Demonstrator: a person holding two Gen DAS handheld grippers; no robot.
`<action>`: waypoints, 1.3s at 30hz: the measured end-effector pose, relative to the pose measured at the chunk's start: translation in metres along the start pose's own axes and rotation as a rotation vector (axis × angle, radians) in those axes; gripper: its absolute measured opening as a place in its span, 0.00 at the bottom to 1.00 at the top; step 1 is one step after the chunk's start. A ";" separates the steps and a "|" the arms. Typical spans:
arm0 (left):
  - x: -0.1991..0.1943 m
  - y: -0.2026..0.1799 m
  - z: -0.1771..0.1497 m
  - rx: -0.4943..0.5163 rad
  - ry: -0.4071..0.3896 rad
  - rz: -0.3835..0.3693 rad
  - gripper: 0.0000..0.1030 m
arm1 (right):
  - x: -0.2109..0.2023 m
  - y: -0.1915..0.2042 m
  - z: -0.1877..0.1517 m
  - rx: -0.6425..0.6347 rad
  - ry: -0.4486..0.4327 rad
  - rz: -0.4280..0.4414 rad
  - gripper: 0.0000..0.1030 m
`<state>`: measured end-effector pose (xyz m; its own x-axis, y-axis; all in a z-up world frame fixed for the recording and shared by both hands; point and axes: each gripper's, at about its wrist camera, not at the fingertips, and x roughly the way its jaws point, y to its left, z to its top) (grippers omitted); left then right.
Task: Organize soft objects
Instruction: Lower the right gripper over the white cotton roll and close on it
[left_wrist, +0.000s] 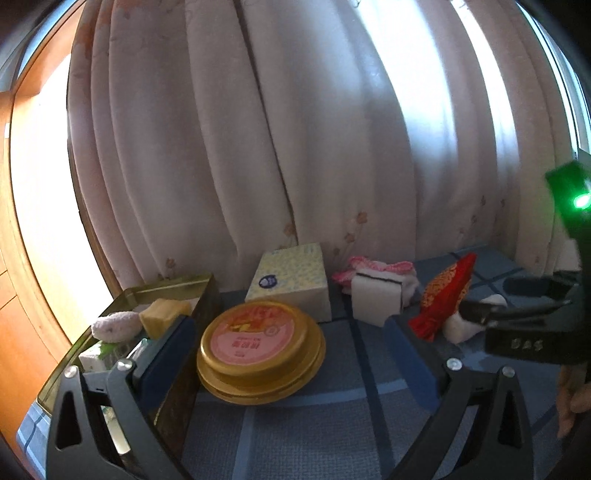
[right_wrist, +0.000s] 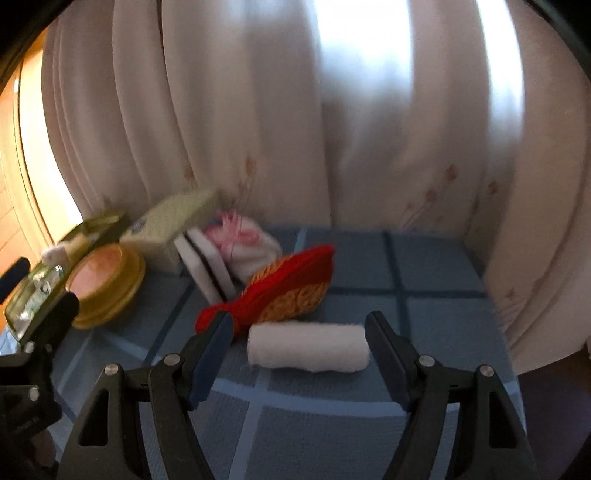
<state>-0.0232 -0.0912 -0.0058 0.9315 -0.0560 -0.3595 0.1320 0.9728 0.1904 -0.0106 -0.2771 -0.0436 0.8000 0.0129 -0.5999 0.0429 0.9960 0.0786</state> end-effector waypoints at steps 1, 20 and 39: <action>0.000 0.001 0.000 -0.003 0.001 0.000 1.00 | 0.007 0.001 0.001 -0.001 0.033 -0.004 0.73; 0.003 -0.005 0.000 0.025 0.019 0.019 1.00 | 0.041 -0.018 0.003 0.026 0.193 0.005 0.78; 0.016 -0.094 0.014 0.279 0.002 -0.240 0.95 | -0.040 -0.075 0.001 0.282 -0.304 -0.134 0.77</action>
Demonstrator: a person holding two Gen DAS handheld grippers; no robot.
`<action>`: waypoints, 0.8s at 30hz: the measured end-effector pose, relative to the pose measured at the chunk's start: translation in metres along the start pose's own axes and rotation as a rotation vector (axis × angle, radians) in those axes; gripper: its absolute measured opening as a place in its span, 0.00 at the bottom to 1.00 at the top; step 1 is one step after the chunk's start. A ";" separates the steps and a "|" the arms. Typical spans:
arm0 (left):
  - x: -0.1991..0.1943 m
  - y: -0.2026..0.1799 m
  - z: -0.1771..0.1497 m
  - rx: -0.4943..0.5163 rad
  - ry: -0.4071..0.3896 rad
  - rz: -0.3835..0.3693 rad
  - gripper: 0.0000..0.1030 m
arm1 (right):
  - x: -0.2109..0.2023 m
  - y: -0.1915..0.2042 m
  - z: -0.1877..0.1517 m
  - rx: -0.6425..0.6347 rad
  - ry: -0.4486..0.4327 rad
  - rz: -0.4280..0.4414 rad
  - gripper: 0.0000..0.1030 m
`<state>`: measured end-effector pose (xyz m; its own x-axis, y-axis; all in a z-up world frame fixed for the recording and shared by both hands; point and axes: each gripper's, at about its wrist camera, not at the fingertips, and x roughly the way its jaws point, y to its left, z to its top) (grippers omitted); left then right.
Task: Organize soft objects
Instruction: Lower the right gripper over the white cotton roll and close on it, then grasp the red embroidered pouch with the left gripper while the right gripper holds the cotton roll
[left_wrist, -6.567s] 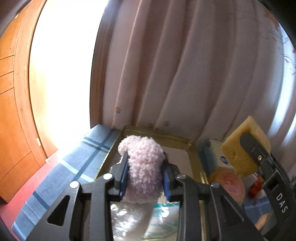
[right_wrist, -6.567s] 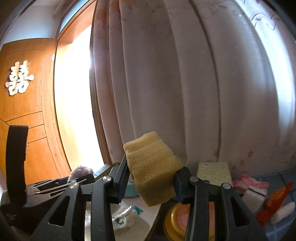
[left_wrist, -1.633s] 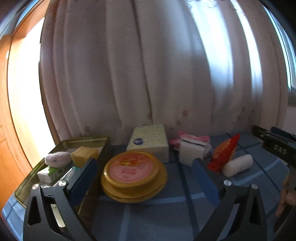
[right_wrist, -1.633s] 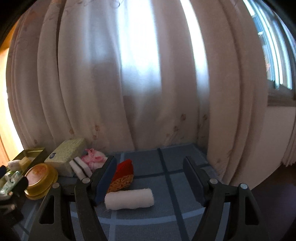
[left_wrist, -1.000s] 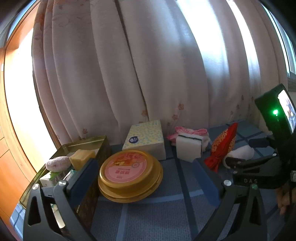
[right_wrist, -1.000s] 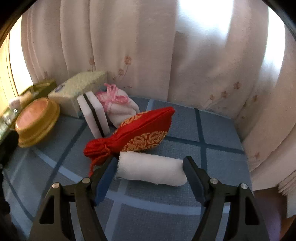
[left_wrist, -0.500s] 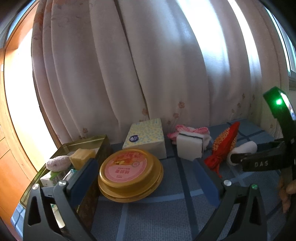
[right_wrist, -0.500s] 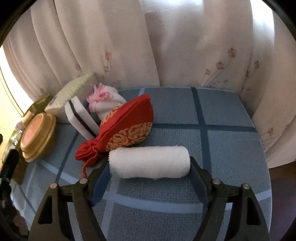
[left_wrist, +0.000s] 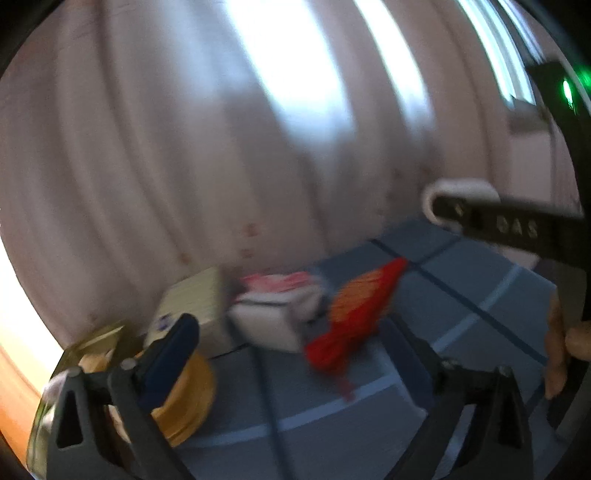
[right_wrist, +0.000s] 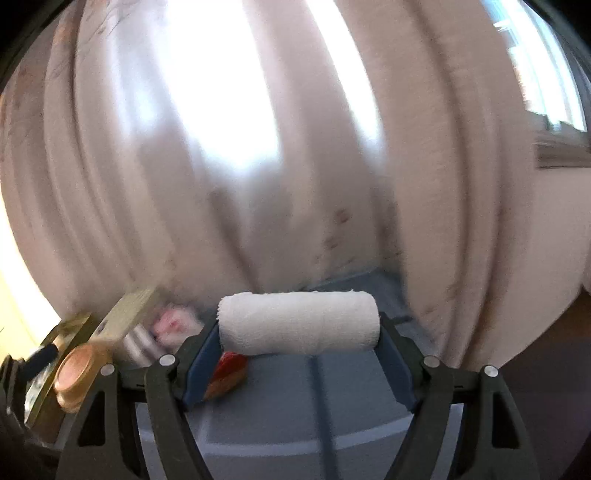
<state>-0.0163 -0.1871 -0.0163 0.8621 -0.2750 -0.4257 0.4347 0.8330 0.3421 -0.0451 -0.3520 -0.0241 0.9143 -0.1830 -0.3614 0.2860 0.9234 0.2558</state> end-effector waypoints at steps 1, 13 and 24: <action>0.007 -0.010 0.006 0.037 0.016 -0.018 0.95 | -0.003 -0.003 0.001 0.005 -0.025 -0.026 0.77; 0.095 -0.048 0.044 0.036 0.225 -0.122 0.50 | -0.018 -0.024 0.006 0.075 -0.066 -0.060 0.77; 0.119 -0.053 0.029 0.017 0.345 -0.160 0.15 | -0.016 -0.027 0.005 0.086 -0.076 -0.062 0.77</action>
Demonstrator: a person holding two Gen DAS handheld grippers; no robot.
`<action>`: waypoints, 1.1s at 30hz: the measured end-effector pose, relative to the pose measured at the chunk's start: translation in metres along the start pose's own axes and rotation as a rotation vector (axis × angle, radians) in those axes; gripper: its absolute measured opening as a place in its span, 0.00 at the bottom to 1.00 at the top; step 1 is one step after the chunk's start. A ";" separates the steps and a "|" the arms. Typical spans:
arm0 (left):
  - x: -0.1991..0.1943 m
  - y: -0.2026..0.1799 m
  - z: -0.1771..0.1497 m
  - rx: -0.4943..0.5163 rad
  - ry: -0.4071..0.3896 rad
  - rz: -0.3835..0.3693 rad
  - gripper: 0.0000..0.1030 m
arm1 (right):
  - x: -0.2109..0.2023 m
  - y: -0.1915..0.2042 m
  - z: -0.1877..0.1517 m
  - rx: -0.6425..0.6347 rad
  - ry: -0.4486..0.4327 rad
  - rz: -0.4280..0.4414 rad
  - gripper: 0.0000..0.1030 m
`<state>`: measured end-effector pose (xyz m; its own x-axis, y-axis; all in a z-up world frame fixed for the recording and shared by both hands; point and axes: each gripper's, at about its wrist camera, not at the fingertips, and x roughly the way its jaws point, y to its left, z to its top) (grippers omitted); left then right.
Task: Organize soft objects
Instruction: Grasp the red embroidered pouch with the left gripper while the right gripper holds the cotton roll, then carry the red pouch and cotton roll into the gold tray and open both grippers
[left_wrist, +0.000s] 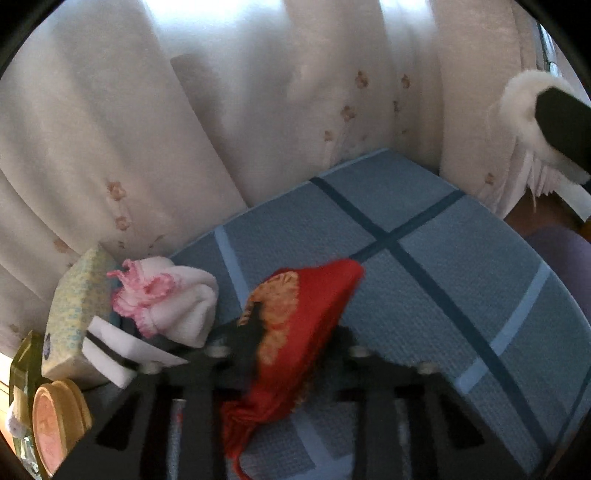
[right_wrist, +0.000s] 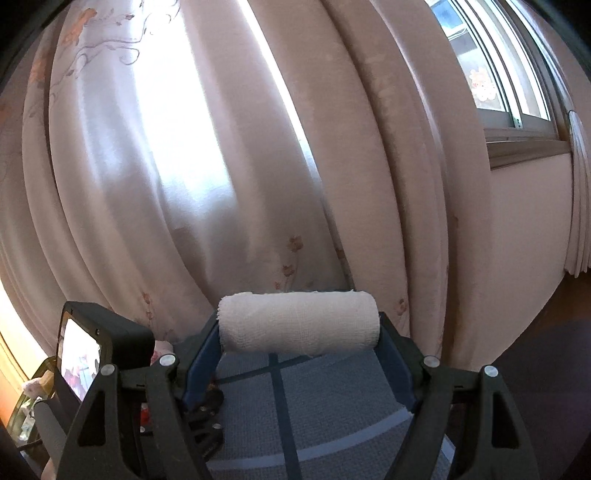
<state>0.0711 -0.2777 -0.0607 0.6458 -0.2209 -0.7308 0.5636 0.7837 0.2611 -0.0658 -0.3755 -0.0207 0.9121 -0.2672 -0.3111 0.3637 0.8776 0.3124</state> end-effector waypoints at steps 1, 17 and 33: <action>-0.003 0.000 -0.001 0.001 -0.012 -0.004 0.13 | 0.000 -0.001 0.000 0.003 -0.003 -0.002 0.77; -0.087 0.070 -0.064 -0.238 -0.355 -0.190 0.13 | -0.015 0.015 -0.002 -0.072 -0.069 -0.043 0.77; -0.108 0.106 -0.109 -0.370 -0.379 -0.208 0.13 | -0.033 0.039 -0.011 -0.165 -0.108 -0.108 0.77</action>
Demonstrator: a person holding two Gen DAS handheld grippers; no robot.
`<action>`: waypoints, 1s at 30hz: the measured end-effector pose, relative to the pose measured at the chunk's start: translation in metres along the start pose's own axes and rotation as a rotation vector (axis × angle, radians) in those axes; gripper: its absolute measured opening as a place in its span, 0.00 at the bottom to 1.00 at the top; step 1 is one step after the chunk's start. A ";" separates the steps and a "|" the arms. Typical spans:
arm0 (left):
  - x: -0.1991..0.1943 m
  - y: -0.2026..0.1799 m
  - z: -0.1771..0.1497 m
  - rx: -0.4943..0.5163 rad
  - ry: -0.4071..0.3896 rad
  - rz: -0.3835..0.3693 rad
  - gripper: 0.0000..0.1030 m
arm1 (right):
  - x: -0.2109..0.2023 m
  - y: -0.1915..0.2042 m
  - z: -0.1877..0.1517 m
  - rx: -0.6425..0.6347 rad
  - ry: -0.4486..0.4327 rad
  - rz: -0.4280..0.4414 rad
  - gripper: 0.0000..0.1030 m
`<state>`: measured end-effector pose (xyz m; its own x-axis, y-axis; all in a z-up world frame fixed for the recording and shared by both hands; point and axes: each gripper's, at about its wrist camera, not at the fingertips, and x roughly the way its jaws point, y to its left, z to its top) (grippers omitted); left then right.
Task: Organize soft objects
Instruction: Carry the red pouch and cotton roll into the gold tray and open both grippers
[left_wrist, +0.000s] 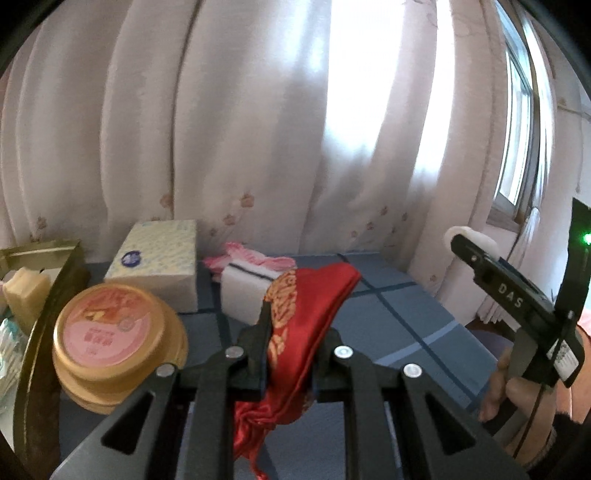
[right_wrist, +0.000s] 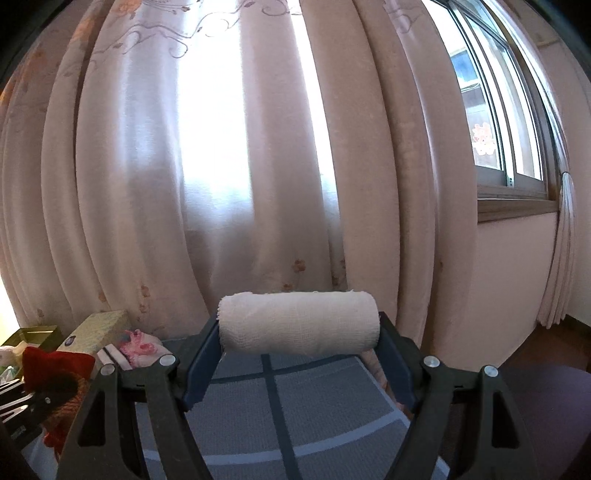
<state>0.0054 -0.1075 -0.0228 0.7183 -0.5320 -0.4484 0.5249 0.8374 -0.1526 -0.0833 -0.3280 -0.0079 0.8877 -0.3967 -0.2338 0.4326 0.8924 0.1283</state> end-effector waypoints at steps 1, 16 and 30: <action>-0.002 0.003 0.000 -0.008 0.003 0.011 0.13 | -0.002 0.001 -0.001 0.000 -0.002 -0.003 0.77; -0.022 0.036 -0.005 -0.034 -0.002 0.164 0.13 | -0.025 0.035 -0.009 0.020 -0.006 0.045 0.77; -0.041 0.058 -0.005 -0.026 -0.039 0.216 0.13 | -0.041 0.100 -0.022 -0.021 0.007 0.170 0.77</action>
<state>0.0042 -0.0364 -0.0179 0.8304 -0.3438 -0.4385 0.3454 0.9351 -0.0791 -0.0795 -0.2176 -0.0063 0.9468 -0.2381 -0.2167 0.2725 0.9510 0.1460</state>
